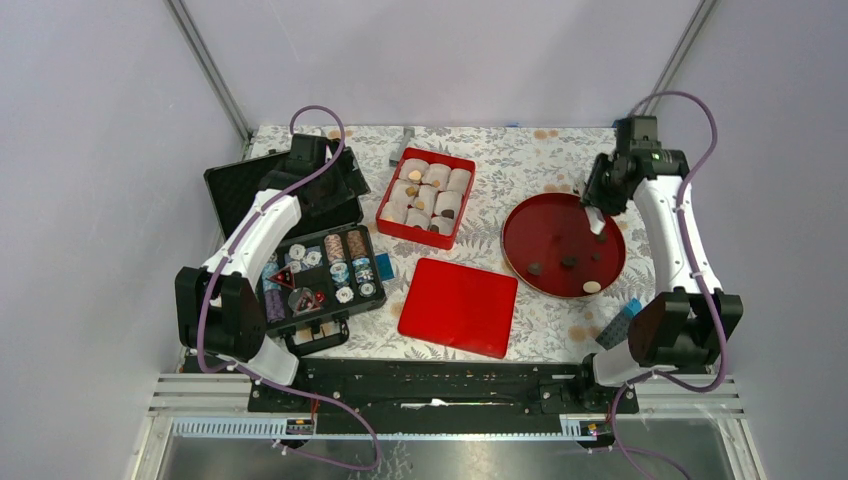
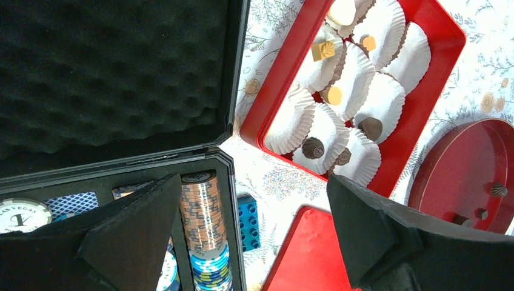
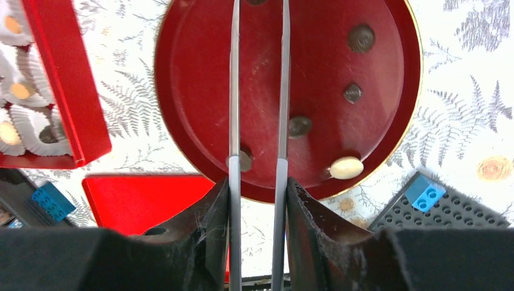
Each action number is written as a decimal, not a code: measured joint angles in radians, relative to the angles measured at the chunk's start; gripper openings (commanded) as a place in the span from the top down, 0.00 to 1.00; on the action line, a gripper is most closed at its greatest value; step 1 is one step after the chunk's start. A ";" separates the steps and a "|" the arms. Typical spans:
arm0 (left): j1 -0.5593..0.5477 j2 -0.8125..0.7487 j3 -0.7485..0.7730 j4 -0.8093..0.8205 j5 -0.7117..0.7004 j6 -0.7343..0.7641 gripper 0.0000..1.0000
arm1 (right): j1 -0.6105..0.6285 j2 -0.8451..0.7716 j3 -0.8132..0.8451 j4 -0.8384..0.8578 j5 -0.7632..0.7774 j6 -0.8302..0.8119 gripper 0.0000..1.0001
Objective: Pack the chocolate
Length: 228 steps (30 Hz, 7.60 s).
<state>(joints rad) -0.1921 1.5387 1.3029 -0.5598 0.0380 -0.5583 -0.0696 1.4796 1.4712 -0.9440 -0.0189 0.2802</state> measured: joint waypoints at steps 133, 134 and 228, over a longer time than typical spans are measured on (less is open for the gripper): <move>0.000 -0.150 0.021 -0.037 -0.071 0.011 0.01 | 0.357 0.721 0.360 0.544 0.286 0.246 0.20; 0.000 -0.150 0.021 -0.037 -0.071 0.011 0.01 | 0.357 0.721 0.371 0.544 0.276 0.248 0.20; -0.343 -0.326 -0.433 0.065 0.232 0.004 0.02 | 0.724 -0.699 -0.871 0.471 0.258 0.369 1.00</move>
<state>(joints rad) -0.5346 1.2125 0.8703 -0.4946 0.2699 -0.5541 0.6544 0.7803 0.6003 -0.4732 0.2394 0.6487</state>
